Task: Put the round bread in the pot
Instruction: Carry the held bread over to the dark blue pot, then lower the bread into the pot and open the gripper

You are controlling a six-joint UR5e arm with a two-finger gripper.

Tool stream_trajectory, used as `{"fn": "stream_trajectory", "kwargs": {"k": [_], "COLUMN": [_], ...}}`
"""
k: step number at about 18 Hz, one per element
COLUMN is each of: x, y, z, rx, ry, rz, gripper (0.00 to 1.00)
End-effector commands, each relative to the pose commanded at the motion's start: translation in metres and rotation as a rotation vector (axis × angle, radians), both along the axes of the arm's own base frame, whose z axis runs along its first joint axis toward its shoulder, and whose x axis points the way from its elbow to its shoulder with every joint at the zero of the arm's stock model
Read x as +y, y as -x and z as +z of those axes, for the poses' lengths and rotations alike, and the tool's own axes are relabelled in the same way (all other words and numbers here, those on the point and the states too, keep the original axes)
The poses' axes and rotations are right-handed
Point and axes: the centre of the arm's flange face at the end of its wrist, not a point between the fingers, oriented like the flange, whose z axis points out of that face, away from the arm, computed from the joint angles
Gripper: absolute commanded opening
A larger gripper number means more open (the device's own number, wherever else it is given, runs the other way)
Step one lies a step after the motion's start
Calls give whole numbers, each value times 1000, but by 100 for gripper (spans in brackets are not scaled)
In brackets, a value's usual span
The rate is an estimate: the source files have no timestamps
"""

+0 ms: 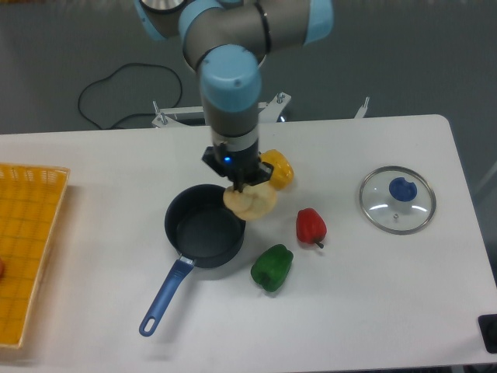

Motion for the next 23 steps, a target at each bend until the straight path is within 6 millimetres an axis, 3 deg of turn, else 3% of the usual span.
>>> {"fn": "stream_trajectory", "kwargs": {"k": [5,7,11,15,17,19,23], "x": [11,23,35,41,41,42,44], "y": [-17,-34,-36,-41,-40,-40,-38], "z": [-24,-34,-52,-52,-54,-53,-45], "rx": [20,28,50,54,54,57,65], "ry": [18,22,28,25,29,27,15], "rz": [9,0,21,6,5,5,-4], "gripper": [0,0,2,49,67,100,100]}}
